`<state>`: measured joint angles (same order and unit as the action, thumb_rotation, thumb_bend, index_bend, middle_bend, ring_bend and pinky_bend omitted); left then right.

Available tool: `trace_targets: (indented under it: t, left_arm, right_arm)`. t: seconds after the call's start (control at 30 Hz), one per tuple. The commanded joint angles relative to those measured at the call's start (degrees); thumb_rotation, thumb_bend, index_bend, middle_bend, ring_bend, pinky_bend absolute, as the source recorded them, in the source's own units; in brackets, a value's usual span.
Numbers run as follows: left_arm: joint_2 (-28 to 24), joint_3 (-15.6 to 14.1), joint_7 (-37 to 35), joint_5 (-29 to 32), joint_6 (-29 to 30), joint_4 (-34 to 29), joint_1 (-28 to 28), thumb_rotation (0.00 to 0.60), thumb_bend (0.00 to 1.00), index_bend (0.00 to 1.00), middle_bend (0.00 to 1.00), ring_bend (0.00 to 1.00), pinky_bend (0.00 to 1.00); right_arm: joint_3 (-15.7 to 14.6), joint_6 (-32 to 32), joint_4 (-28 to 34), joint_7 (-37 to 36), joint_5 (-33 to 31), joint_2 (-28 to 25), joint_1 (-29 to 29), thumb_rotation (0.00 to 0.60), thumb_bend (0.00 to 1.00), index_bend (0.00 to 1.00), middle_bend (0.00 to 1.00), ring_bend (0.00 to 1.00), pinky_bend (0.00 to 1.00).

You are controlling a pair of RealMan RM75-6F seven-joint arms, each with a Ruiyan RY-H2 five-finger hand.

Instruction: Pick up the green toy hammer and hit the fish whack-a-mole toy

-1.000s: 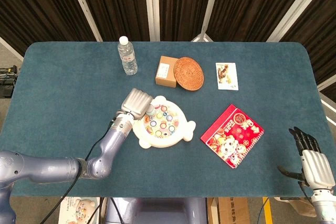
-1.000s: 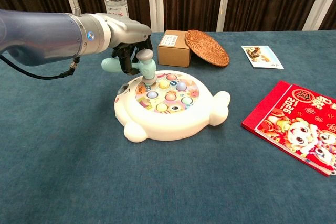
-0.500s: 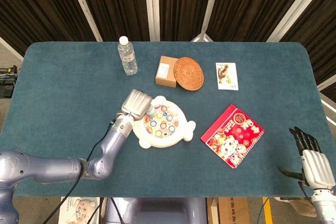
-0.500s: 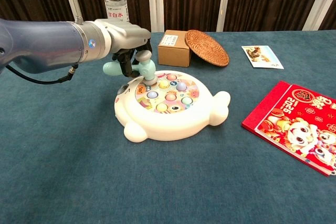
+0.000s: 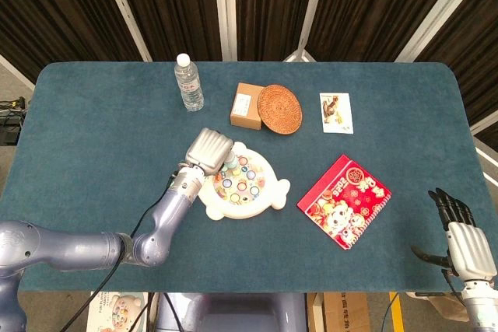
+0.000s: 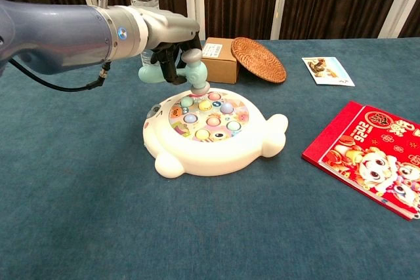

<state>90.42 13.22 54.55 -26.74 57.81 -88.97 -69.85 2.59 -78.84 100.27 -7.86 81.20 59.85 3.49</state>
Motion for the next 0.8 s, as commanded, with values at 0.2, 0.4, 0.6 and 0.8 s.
trace_targets:
  t: [0.2, 0.4, 0.6, 0.8]
  left_arm:
    - [1.4, -0.6, 0.4, 0.4, -0.4, 1.0, -1.2, 0.600, 0.70, 0.67, 0.55, 0.43, 0.57]
    - [2.4, -1.3, 1.0, 1.2, -0.7, 2.0, -1.9, 0.600, 0.70, 0.67, 0.55, 0.43, 0.57]
    - [2.8, -2.2, 1.8, 2.3, -0.7, 2.6, -2.4, 0.600, 0.70, 0.67, 0.55, 0.43, 0.57]
    - [3.1, -2.8, 2.4, 2.9, -0.8, 3.0, -2.8, 0.600, 0.70, 0.67, 0.56, 0.43, 0.57]
  right_arm:
    - [0.0, 0.2, 0.0, -0.2, -0.2, 0.0, 0.0, 0.600, 0.16, 0.00, 0.00, 0.00, 0.00]
    - [0.1, 0.3, 0.0, -0.4, -0.4, 0.0, 0.1, 0.600, 0.16, 0.00, 0.00, 0.00, 0.00]
    - [0.1, 0.5, 0.0, -0.5, -0.5, 0.0, 0.1, 0.600, 0.16, 0.00, 0.00, 0.00, 0.00]
    - [0.1, 0.5, 0.1, -0.3, -0.5, 0.0, 0.2, 0.600, 0.16, 0.00, 0.00, 0.00, 0.00]
